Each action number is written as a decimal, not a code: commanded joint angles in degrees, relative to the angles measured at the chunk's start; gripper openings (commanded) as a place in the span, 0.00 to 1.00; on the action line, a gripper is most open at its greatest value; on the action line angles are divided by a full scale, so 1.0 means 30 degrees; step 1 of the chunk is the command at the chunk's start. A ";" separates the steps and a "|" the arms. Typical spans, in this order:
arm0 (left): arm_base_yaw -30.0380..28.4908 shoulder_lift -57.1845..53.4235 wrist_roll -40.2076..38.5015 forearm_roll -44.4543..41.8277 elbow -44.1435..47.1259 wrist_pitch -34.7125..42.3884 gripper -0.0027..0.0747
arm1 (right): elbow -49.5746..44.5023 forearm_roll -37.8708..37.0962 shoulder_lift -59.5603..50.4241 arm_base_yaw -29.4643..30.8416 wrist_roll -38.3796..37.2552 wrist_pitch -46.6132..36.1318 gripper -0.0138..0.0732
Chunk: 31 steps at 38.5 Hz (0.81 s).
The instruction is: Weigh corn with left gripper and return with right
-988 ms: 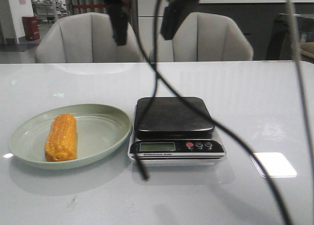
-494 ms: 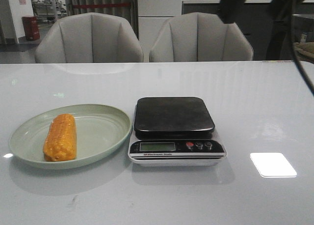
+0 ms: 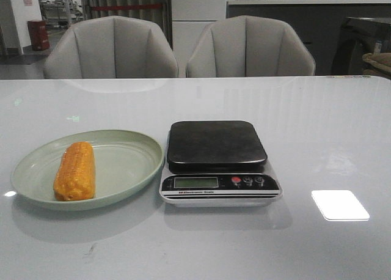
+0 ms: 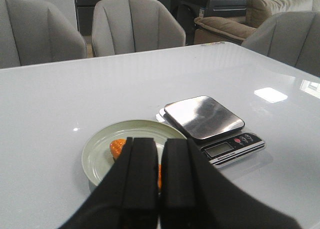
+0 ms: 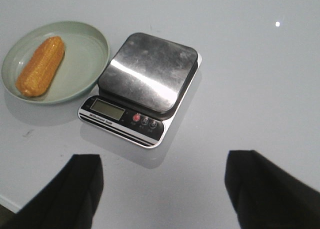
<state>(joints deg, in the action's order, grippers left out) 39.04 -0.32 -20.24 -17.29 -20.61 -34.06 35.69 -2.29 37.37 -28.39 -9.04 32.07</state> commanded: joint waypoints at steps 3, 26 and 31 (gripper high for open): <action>0.0118 -0.0359 -0.0043 -0.0232 -0.0384 0.1530 0.19 | -0.1986 -0.0640 -0.3596 0.0131 0.0217 -0.3183 0.85; 0.0118 -0.0359 -0.0043 -0.0309 0.0022 0.1794 0.19 | -0.8055 -0.0895 -0.9814 0.0131 0.0217 -0.9545 0.28; 0.0118 -0.0359 -0.0043 -0.0309 0.0022 0.1756 0.19 | -0.8055 -0.0895 -0.9814 0.0131 0.0217 -0.9493 0.42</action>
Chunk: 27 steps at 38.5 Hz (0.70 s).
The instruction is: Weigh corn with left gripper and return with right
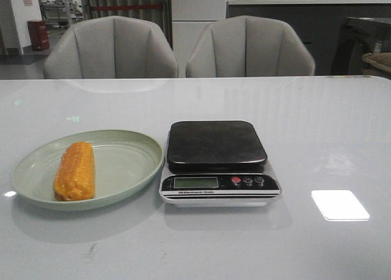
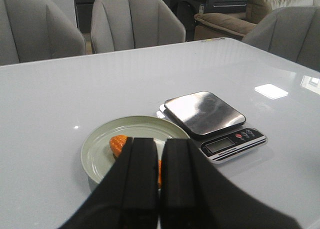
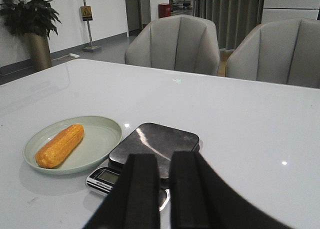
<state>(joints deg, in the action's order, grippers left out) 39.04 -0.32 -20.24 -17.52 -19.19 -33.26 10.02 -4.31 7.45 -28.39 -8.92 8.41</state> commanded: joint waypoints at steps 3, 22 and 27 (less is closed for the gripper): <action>0.0118 -0.0359 -0.0043 -0.0232 -0.0449 0.1489 0.19 | 0.0500 -0.0221 0.0160 0.0131 0.0176 -0.1606 0.42; 0.0118 -0.0359 -0.0043 -0.0232 -0.0449 0.1489 0.19 | 0.0500 -0.0221 0.0160 0.0131 0.0176 -0.1606 0.42; -0.0235 -0.0359 0.0436 -0.0139 -0.0211 0.1459 0.19 | 0.0500 -0.0221 0.0160 0.0131 0.0176 -0.1606 0.42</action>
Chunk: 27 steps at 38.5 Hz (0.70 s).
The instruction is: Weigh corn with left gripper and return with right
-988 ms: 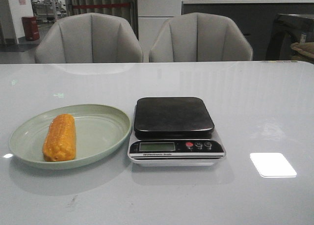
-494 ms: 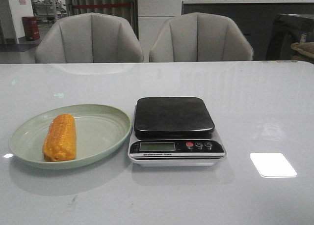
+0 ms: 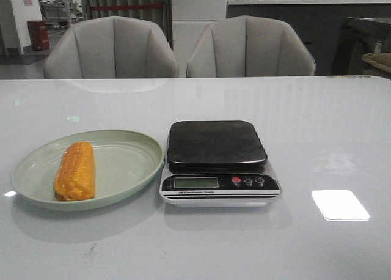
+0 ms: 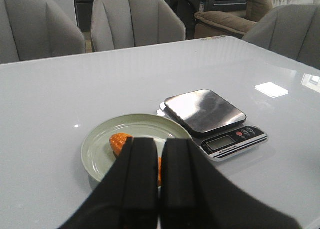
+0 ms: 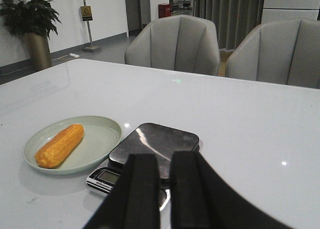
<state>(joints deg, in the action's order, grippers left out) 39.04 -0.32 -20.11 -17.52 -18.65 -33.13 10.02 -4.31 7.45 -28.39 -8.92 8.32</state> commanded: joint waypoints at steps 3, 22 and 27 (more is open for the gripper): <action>-0.1236 -0.0359 0.1320 0.0901 -0.0173 0.1726 0.19 | 0.0500 -0.0221 0.0160 0.0131 0.0176 -0.1558 0.42; -0.9944 -0.0397 0.6412 0.5027 0.5210 1.0275 0.19 | 0.0500 -0.0221 0.0160 0.0131 0.0176 -0.1558 0.42; -1.0943 -0.0397 0.6412 0.4989 0.6843 1.2833 0.19 | 0.0500 -0.0221 0.0160 0.0131 0.0176 -0.1558 0.42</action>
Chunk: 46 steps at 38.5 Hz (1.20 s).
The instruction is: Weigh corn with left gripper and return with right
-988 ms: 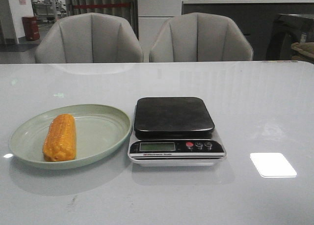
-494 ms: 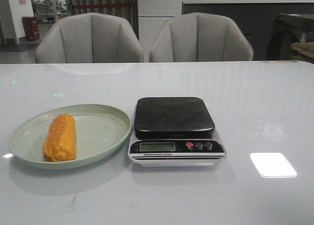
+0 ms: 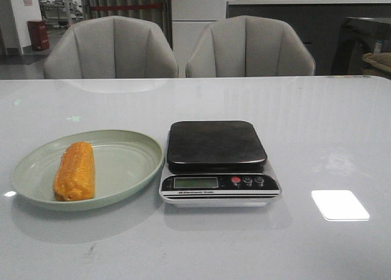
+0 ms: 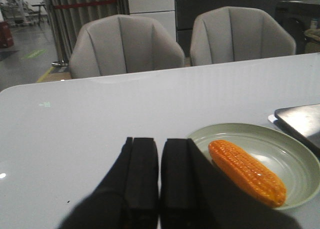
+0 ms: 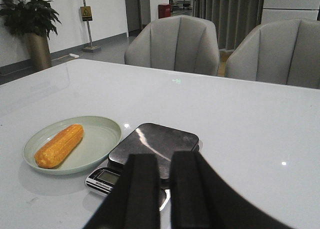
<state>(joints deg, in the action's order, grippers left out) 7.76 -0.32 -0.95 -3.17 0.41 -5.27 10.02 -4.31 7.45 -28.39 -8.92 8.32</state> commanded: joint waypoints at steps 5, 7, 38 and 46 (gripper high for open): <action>-0.1362 -0.0397 -0.0128 0.0247 0.0576 0.3318 0.19 | 0.0500 -0.0221 0.0160 0.0131 0.0176 -0.1558 0.42; -0.1541 -0.0397 -0.0158 0.0275 0.0576 0.3313 0.19 | 0.0500 -0.0221 0.0160 0.0131 0.0176 -0.1546 0.42; -0.1538 -0.0397 -0.0271 0.0275 0.0576 0.3200 0.19 | 0.0500 -0.0221 0.0160 0.0131 0.0176 -0.1546 0.42; -0.1538 -0.0397 -0.0271 0.0275 0.0576 0.3200 0.19 | 0.0461 -0.0221 0.0160 0.1220 0.0313 -0.1613 0.42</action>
<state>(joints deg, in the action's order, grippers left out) 3.22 -0.32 -1.05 -2.88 0.41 0.00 10.02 -4.31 7.45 -27.25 -8.76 8.32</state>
